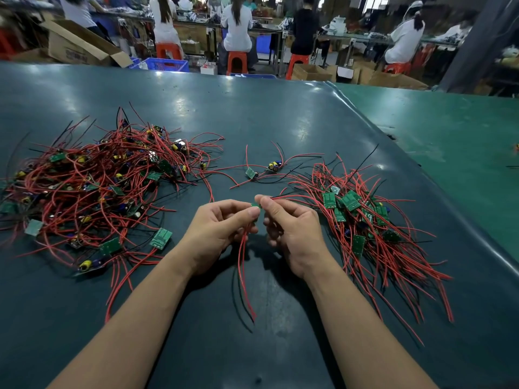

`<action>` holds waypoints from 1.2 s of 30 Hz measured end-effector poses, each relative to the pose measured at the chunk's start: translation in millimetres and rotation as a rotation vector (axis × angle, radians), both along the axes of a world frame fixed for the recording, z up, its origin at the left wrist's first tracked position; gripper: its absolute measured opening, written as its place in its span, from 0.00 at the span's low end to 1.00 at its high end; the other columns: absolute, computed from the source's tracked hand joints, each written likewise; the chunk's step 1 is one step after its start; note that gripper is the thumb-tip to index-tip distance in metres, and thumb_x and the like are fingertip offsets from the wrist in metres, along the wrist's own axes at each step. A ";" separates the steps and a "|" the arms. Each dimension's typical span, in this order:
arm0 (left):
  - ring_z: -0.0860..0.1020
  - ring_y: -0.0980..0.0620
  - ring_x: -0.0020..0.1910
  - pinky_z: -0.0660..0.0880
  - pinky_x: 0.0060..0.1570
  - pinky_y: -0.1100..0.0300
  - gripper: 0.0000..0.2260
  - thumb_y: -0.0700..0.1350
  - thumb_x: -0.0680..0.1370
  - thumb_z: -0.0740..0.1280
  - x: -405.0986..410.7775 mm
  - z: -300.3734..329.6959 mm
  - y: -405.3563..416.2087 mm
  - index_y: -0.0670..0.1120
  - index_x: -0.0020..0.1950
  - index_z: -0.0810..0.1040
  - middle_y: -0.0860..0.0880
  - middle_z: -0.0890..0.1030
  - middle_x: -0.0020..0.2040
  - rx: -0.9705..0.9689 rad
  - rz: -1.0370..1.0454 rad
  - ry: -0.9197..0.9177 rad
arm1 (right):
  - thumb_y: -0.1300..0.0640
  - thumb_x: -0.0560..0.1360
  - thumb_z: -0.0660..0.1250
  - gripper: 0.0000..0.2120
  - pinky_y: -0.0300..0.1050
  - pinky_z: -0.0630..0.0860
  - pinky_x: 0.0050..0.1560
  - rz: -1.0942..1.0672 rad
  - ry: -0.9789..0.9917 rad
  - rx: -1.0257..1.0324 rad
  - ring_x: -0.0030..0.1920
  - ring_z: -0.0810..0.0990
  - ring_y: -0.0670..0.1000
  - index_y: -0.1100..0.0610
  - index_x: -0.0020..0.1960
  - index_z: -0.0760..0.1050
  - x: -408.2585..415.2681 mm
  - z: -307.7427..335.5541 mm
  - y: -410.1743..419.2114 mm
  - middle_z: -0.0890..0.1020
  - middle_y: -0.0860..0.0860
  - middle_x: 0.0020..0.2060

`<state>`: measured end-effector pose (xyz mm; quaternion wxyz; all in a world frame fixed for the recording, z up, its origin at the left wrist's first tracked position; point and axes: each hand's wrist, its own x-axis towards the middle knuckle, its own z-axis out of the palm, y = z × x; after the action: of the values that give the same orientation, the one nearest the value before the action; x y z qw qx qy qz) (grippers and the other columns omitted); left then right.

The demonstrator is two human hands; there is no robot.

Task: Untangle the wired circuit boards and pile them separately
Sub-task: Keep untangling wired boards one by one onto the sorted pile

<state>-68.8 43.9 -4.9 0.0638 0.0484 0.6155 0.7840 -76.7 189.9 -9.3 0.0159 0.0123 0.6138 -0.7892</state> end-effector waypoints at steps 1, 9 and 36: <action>0.79 0.54 0.32 0.72 0.40 0.58 0.12 0.48 0.64 0.75 0.9 -0.2 0.5 0.44 0.42 0.83 0.46 0.81 0.35 -0.024 -0.001 0.006 | 0.55 0.74 0.73 0.05 0.34 0.64 0.22 0.018 0.002 0.000 0.23 0.68 0.43 0.56 0.42 0.86 0.4 0.0 0.2 0.75 0.47 0.25; 0.71 0.58 0.24 0.71 0.29 0.68 0.05 0.38 0.66 0.71 1.0 2.1 -5.5 0.45 0.31 0.78 0.52 0.75 0.28 0.060 -0.106 -0.035 | 0.57 0.79 0.65 0.14 0.34 0.59 0.20 -0.092 0.006 -0.285 0.20 0.62 0.43 0.56 0.36 0.81 -9.2 6.4 7.8 0.71 0.48 0.24; 0.70 0.57 0.23 0.64 0.27 0.67 0.06 0.39 0.66 0.71 0.1 -1.0 -11.9 0.47 0.30 0.80 0.52 0.75 0.28 0.032 -0.185 -0.018 | 0.51 0.82 0.60 0.19 0.33 0.58 0.18 -0.322 -0.006 -0.441 0.17 0.61 0.44 0.57 0.34 0.71 -17.0 6.7 17.0 0.66 0.47 0.20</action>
<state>-68.7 32.0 -5.9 0.1407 0.0990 0.5953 0.7849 -93.7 206.9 -2.6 -0.1054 0.1084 0.4171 -0.8962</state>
